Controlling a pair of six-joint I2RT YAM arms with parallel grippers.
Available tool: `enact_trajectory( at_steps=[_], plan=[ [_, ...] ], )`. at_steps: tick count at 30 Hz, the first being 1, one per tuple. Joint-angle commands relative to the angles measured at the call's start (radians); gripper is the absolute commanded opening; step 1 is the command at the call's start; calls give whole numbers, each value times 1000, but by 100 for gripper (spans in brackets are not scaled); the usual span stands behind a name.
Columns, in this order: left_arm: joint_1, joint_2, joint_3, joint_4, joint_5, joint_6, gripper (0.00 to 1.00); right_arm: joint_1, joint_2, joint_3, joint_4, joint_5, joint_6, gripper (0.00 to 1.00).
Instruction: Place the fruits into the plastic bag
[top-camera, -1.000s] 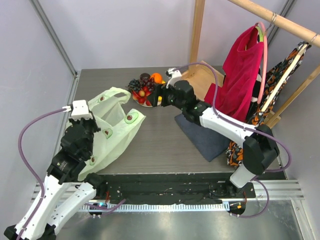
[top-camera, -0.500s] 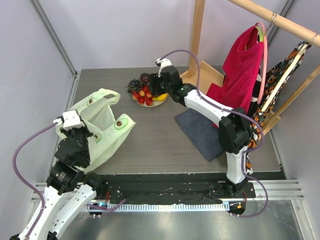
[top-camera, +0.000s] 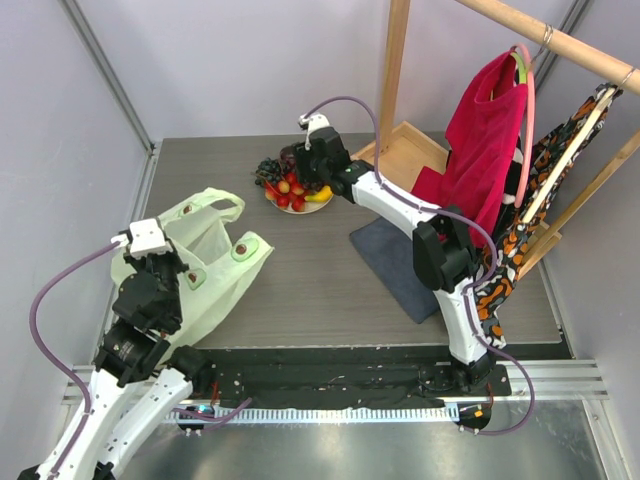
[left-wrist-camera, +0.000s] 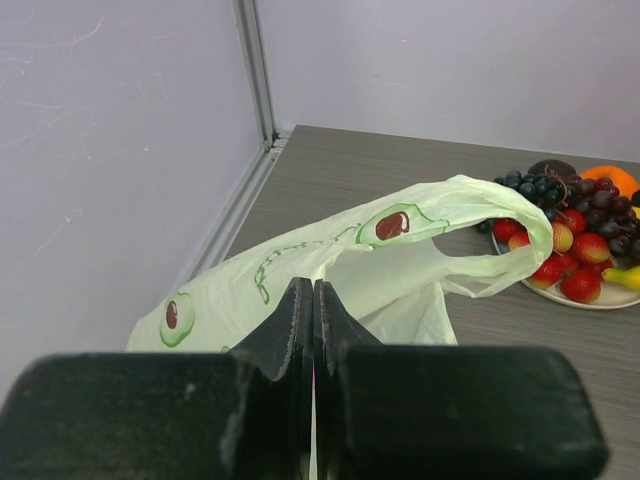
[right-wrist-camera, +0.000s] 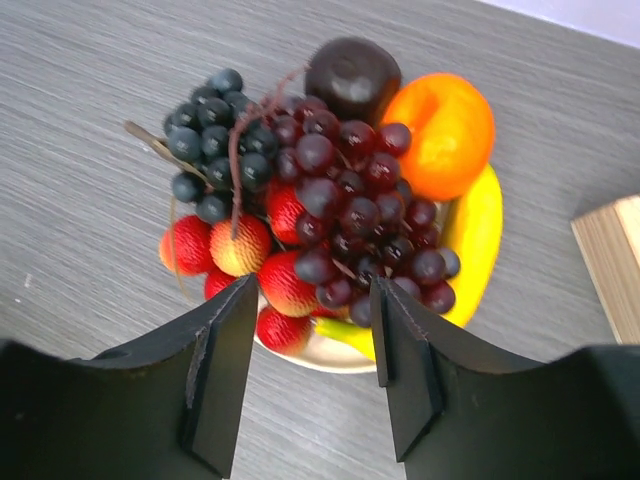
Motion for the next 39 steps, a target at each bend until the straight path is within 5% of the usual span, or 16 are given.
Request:
enact_trajectory(
  at_steps=[1,19,26,31,39],
  plan=[
    [14,1,6,44,-4,-14,0,6,22,101,68,-73,-8,55],
    [29,60,4,29,102,-60,1,22,183,273,85,-179,17,50],
    [29,520,194,-238,193,-331,69,24,2,71,157,-152,70,50],
    [28,674,218,-307,194,-490,83,25,-161,-124,195,-187,93,52],
    [-10,780,181,-395,144,-625,87,25,-360,-311,269,-204,107,55]
  ],
)
